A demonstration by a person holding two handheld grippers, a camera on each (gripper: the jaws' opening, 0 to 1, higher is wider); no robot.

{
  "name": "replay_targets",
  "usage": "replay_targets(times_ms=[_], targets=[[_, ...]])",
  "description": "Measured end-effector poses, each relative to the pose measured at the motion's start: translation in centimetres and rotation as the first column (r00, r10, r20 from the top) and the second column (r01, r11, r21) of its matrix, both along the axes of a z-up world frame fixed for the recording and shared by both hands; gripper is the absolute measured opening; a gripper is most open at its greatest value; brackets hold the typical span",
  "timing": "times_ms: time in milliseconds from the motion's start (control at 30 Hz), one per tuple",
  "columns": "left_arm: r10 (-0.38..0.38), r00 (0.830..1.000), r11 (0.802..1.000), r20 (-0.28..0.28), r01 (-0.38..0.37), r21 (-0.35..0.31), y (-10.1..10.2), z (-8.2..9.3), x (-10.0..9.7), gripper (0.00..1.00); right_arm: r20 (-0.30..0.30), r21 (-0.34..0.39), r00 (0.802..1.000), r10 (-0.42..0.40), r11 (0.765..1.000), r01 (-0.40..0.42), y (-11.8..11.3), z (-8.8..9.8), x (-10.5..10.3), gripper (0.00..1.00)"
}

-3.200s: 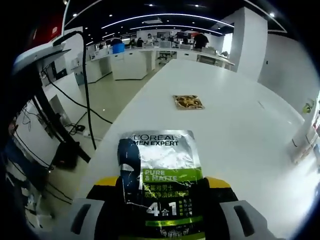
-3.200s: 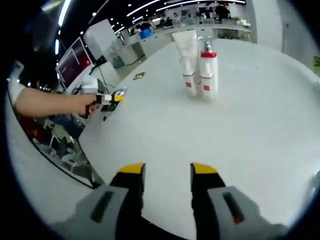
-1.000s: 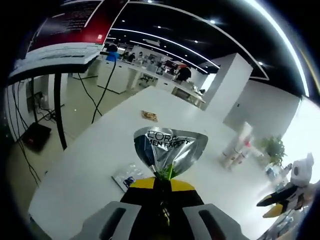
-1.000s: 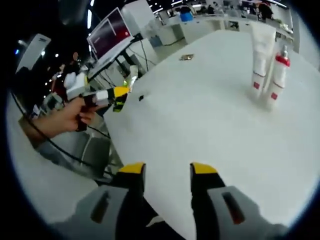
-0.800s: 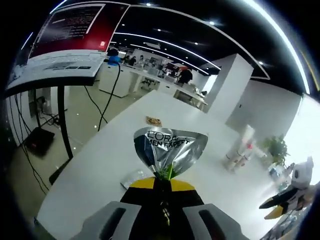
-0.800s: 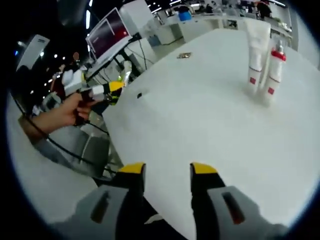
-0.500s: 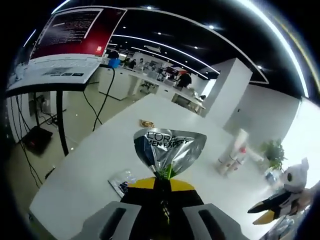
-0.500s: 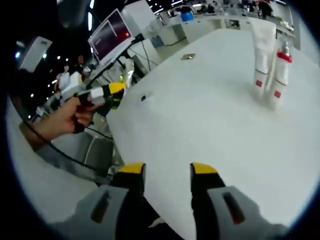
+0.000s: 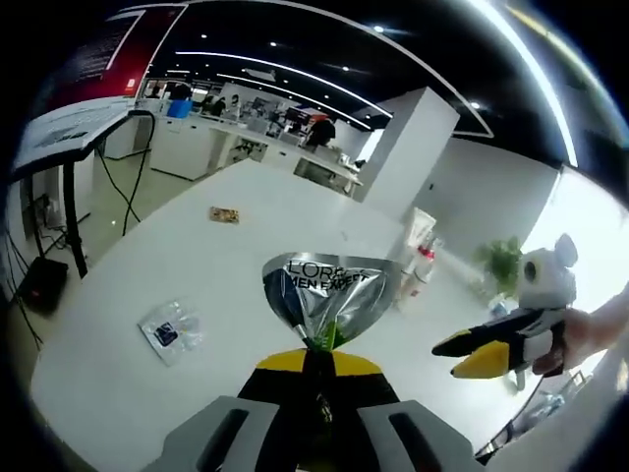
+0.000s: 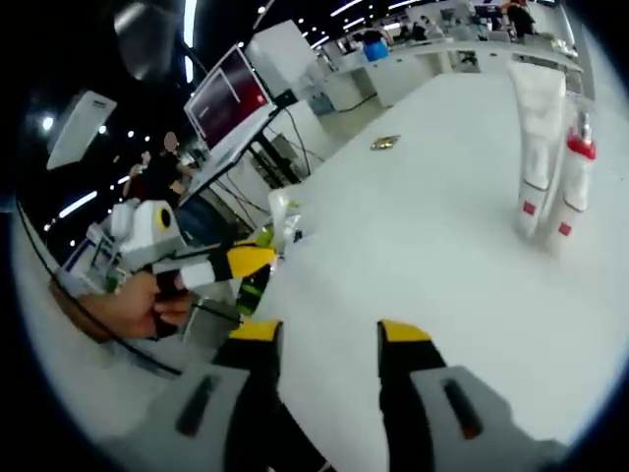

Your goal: Arrange the skincare products in the storage area until every visible bottle or jar stands upright without overlapping.

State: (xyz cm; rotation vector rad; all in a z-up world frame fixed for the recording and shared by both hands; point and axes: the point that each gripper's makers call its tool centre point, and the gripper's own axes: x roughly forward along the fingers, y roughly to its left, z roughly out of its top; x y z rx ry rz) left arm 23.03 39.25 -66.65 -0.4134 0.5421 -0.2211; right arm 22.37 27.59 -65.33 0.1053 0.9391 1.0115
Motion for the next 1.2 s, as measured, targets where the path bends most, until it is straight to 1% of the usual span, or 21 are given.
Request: replay_targets(times_ms=[67, 200, 300, 367, 433, 467, 567, 600, 633, 667, 700, 800, 833, 867, 933, 967, 1000, 1100, 1133, 1167, 1200], targets=[[-0.027, 1.000, 1.000, 0.006, 0.027, 0.002, -1.0, 0.6, 0.3, 0.06, -0.017, 0.095, 0.999, -0.044, 0.994, 0.046, 0.8, 1.6, 1.0, 0.43], [-0.082, 0.996, 0.997, 0.021, 0.082, 0.016, -2.7, 1.7, 0.7, 0.06, -0.030, 0.169, 0.997, -0.070, 0.983, 0.074, 1.6, 3.0, 2.0, 0.46], [-0.148, 0.989, 0.988, 0.027, 0.146, 0.053, -4.2, 2.2, 0.6, 0.06, -0.090, 0.244, 0.992, -0.085, 0.964, 0.105, 2.7, 4.2, 2.3, 0.46], [-0.179, 0.983, 0.982, 0.030, 0.177, 0.070, -5.0, 2.5, 0.4, 0.06, -0.129, 0.271, 0.987, -0.094, 0.954, 0.126, 3.3, 4.6, 2.4, 0.46], [-0.229, 0.973, 0.968, 0.040, 0.224, 0.111, -5.9, 2.9, 0.1, 0.06, -0.172, 0.284, 0.979, -0.108, 0.946, 0.155, 3.6, 4.6, 2.5, 0.46], [-0.241, 0.970, 0.965, 0.039, 0.235, 0.115, -6.3, 3.0, 0.0, 0.06, -0.195, 0.285, 0.974, -0.117, 0.943, 0.171, 3.7, 4.6, 2.4, 0.46], [-0.274, 0.960, 0.955, 0.053, 0.265, 0.133, -7.6, 3.8, -0.3, 0.06, -0.237, 0.266, 0.961, -0.144, 0.942, 0.206, 3.5, 3.9, 2.4, 0.35], [-0.276, 0.960, 0.954, 0.054, 0.267, 0.136, -7.8, 3.9, -0.3, 0.06, -0.258, 0.229, 0.952, -0.163, 0.947, 0.224, 3.1, 3.3, 2.3, 0.28], [-0.282, 0.958, 0.953, 0.058, 0.272, 0.135, -8.2, 4.2, -0.4, 0.06, -0.263, 0.223, 0.951, -0.165, 0.948, 0.226, 3.0, 3.1, 2.2, 0.23], [-0.286, 0.956, 0.952, 0.060, 0.276, 0.134, -8.4, 4.3, -0.4, 0.06, -0.268, 0.219, 0.949, -0.163, 0.949, 0.225, 2.9, 3.0, 2.1, 0.22], [-0.294, 0.955, 0.947, 0.047, 0.284, 0.152, -8.7, 4.1, -0.4, 0.06, -0.293, 0.231, 0.941, -0.171, 0.942, 0.244, 2.8, 3.2, 2.0, 0.21], [-0.300, 0.953, 0.946, 0.054, 0.289, 0.147, -9.0, 4.2, -0.5, 0.07, -0.243, 0.239, 0.959, -0.144, 0.950, 0.203, 2.6, 3.7, 1.9, 0.18], [-0.303, 0.951, 0.945, 0.057, 0.292, 0.148, -9.0, 4.2, -0.5, 0.07, -0.239, 0.239, 0.961, -0.139, 0.951, 0.196, 2.6, 3.7, 1.8, 0.17], [-0.316, 0.947, 0.940, 0.064, 0.303, 0.157, -9.2, 4.1, -0.6, 0.08, -0.219, 0.232, 0.968, -0.123, 0.957, 0.174, 2.4, 3.8, 1.8, 0.16], [-0.332, 0.942, 0.935, 0.057, 0.320, 0.154, -9.5, 4.0, -0.7, 0.13, -0.200, 0.232, 0.972, -0.121, 0.958, 0.167, 2.2, 3.8, 2.0, 0.11], [-0.334, 0.941, 0.934, 0.063, 0.321, 0.154, -9.6, 3.9, -0.7, 0.16, -0.218, 0.239, 0.970, -0.106, 0.958, 0.158, 2.2, 3.9, 1.8, 0.11], [-0.334, 0.940, 0.936, 0.068, 0.322, 0.145, -9.6, 3.9, -0.7, 0.19, -0.204, 0.241, 0.975, -0.087, 0.961, 0.136, 2.0, 4.0, 1.6, 0.09], [-0.329, 0.942, 0.942, 0.068, 0.322, 0.090, -9.5, 4.0, -0.7, 0.29, -0.203, 0.247, 0.977, -0.070, 0.961, 0.120, 1.4, 4.1, 1.7, 0.06], [-0.322, 0.945, 0.947, 0.060, 0.320, 0.040, -9.5, 4.0, -0.8, 0.32, -0.202, 0.260, 0.978, -0.060, 0.959, 0.112, 1.3, 4.3, 1.7, 0.05], [-0.324, 0.944, 0.946, 0.062, 0.324, 0.015, -9.5, 4.0, -0.8, 0.35, -0.189, 0.256, 0.981, -0.052, 0.961, 0.100, 1.1, 4.4, 1.7, 0.05], [-0.327, 0.942, 0.944, 0.077, 0.329, -0.021, -9.3, 4.2, -0.8, 0.38, -0.183, 0.257, 0.982, -0.050, 0.961, 0.097, 1.0, 4.5, 1.8, 0.04]])
